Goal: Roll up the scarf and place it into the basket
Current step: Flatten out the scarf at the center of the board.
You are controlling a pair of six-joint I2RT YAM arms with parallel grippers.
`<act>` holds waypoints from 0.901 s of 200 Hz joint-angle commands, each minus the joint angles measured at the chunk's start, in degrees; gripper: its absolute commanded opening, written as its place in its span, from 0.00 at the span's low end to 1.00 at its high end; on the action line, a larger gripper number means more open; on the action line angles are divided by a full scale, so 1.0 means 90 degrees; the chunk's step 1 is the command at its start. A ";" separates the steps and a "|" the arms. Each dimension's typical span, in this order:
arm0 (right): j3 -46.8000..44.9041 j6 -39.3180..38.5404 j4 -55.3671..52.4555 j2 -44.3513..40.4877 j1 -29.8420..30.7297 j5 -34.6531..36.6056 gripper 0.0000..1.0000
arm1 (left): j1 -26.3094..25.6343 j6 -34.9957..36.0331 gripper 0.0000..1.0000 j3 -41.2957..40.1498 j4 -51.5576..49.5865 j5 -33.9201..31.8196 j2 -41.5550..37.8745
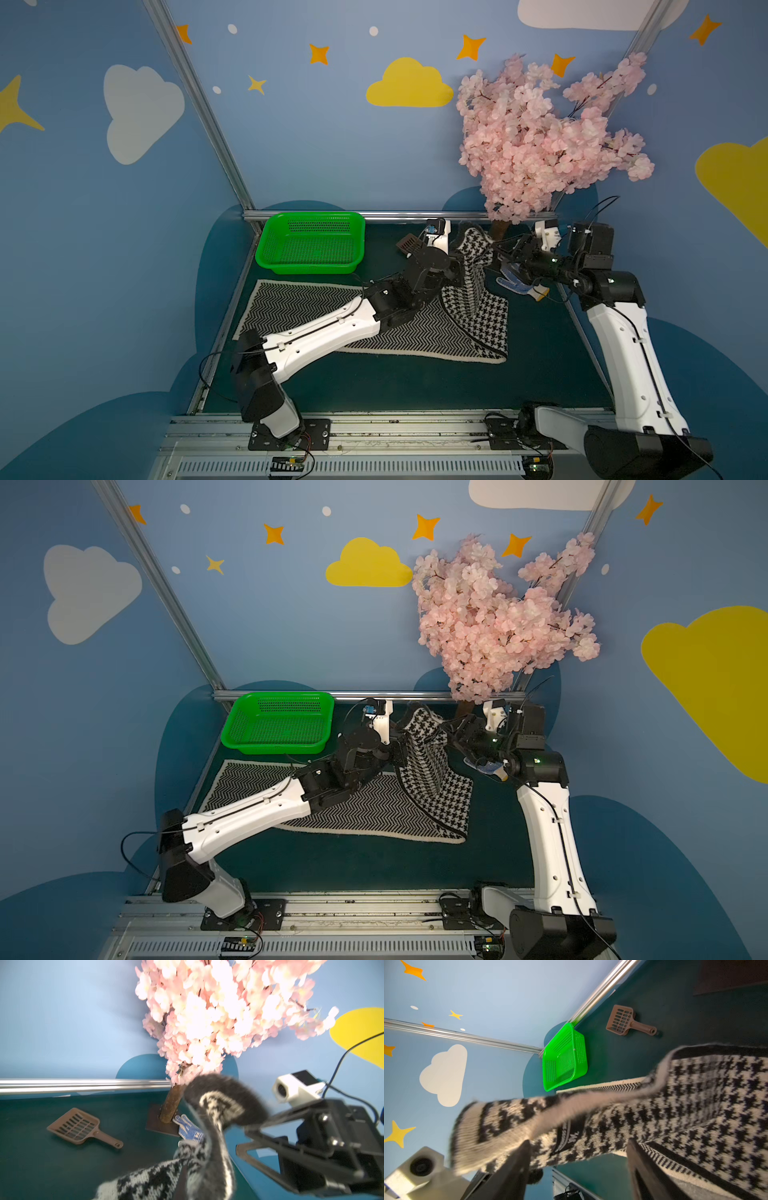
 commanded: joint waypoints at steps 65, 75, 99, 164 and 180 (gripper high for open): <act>-0.1505 -0.1103 0.0156 0.0116 -0.0406 0.0549 0.85 | 0.1256 -0.0743 0.03 0.0190 -0.3195 0.0206 -0.2153; -0.1743 -0.1212 0.0136 0.0160 -0.0434 0.0665 0.85 | 0.1453 -0.0763 0.03 0.0177 -0.3459 0.0255 -0.2334; -0.2248 -0.1344 0.0250 0.0311 -0.0536 0.0790 0.85 | 0.2094 -0.0784 0.03 0.0022 -0.4016 0.0672 -0.2712; -0.2687 -0.1949 0.0106 0.1588 -0.0420 0.0242 0.79 | 0.3572 -0.0053 0.03 -0.0463 -0.3646 0.1726 -0.3115; -0.2869 -0.1925 0.0370 0.1828 -0.0236 0.0232 0.77 | 0.3767 0.0086 0.03 -0.0112 -0.3636 0.2158 -0.2708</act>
